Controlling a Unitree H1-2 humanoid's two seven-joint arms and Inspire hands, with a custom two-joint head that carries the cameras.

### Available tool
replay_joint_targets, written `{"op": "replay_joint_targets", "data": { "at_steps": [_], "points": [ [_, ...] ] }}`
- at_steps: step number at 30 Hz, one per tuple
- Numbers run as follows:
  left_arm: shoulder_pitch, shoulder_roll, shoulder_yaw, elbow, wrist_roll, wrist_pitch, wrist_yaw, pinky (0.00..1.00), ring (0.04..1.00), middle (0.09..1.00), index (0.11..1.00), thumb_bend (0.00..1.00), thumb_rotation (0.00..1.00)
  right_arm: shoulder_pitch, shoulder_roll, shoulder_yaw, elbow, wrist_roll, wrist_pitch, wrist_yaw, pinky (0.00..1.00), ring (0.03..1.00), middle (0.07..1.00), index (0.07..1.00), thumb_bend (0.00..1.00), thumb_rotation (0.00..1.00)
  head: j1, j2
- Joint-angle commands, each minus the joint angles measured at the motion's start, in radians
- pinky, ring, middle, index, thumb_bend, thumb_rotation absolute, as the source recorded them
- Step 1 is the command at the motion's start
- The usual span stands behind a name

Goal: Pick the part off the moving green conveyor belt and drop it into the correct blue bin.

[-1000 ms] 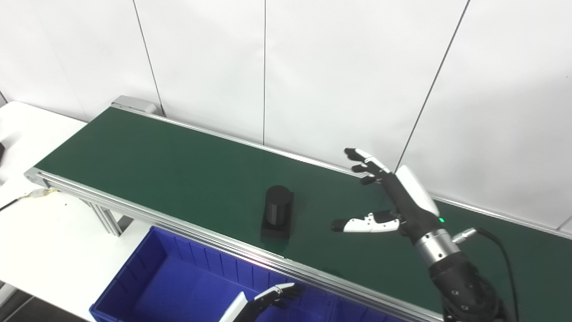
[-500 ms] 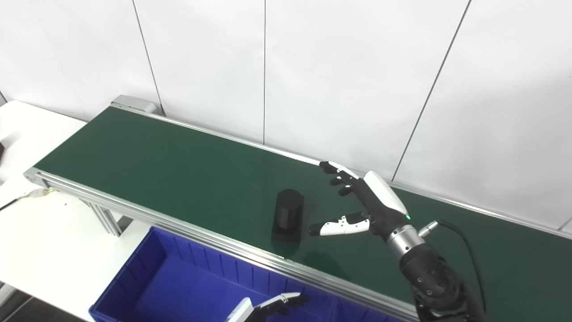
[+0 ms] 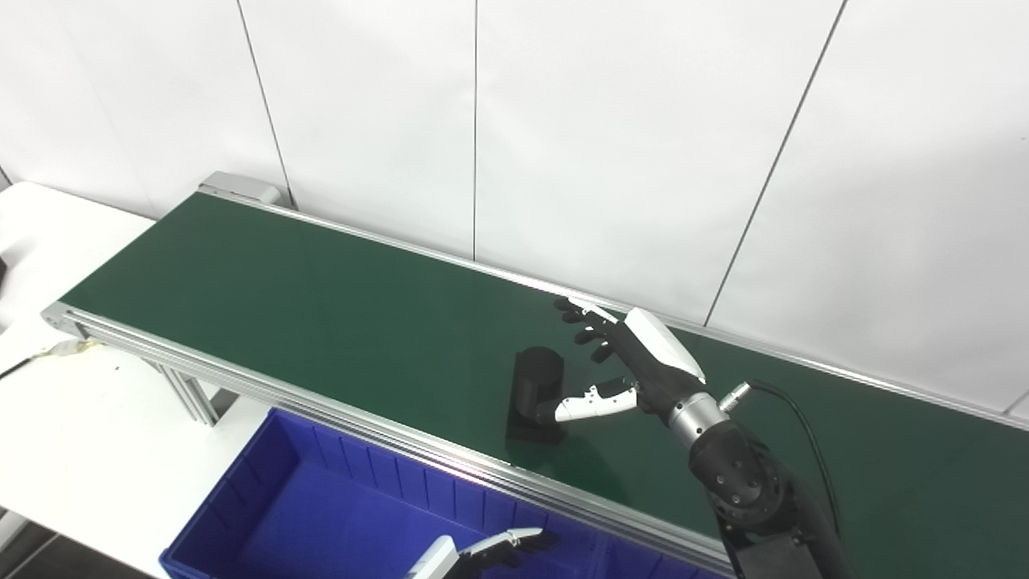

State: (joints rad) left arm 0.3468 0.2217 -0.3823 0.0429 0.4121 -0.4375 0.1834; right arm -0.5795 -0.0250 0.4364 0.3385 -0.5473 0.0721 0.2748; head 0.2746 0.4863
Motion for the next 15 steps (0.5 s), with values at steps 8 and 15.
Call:
{"op": "replay_joint_targets", "data": {
  "at_steps": [8,15],
  "points": [
    [0.001,-0.004,-0.008,-0.023,0.01,-0.032,0.018,0.67,0.734,0.762,0.751,0.95,0.5,-0.089,0.036,0.006,0.098,0.004,-0.038,-0.052,0.61,0.744,0.863,0.905,0.93,0.37,0.01,0.002],
    [0.002,-0.005,-0.012,-0.023,0.015,-0.032,0.03,0.66,0.727,0.759,0.75,0.95,0.5,-0.108,0.054,0.01,0.17,0.012,-0.027,-0.065,0.49,0.609,0.758,0.865,0.88,0.28,0.011,0.004]
  ]
}}
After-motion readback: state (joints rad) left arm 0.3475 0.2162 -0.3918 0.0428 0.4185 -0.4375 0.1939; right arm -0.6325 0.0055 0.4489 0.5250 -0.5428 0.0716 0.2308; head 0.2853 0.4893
